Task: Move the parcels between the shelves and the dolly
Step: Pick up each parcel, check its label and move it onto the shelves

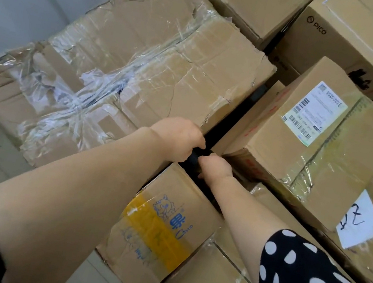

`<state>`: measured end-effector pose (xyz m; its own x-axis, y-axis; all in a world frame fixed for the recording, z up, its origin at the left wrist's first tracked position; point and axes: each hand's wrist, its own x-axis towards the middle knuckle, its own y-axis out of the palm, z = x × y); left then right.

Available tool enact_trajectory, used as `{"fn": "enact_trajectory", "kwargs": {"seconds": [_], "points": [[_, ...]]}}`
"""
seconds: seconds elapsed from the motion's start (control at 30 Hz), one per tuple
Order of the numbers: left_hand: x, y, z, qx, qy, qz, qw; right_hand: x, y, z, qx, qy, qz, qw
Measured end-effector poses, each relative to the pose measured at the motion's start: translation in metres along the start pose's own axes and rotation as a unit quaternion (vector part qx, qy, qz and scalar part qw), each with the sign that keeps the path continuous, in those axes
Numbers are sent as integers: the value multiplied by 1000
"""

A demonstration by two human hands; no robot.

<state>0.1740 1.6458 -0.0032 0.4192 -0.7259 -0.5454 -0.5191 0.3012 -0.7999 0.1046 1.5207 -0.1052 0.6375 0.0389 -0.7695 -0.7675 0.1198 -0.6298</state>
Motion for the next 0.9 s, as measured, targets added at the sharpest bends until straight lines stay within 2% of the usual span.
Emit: {"fn": "enact_trajectory", "kwargs": {"seconds": [0.27, 0.47, 0.57, 0.7, 0.83, 0.9], "points": [[22, -3, -13, 32, -12, 39, 999, 6, 16, -10, 57, 19, -7, 998], [7, -19, -33, 41, -49, 50, 997, -30, -6, -17, 131, 23, -11, 991], [-16, -38, -59, 42, -70, 43, 996, -74, -28, -22, 172, 8, -7, 985], [-62, -68, -103, 25, -100, 37, 994, -153, -61, -32, 166, -31, -36, 985], [-106, -106, -151, 4, -127, 20, 992, -236, -87, -57, 119, -38, -92, 988], [-123, -127, -178, 4, -125, 2, 992, -279, -102, -76, 131, -23, -126, 983]]}}
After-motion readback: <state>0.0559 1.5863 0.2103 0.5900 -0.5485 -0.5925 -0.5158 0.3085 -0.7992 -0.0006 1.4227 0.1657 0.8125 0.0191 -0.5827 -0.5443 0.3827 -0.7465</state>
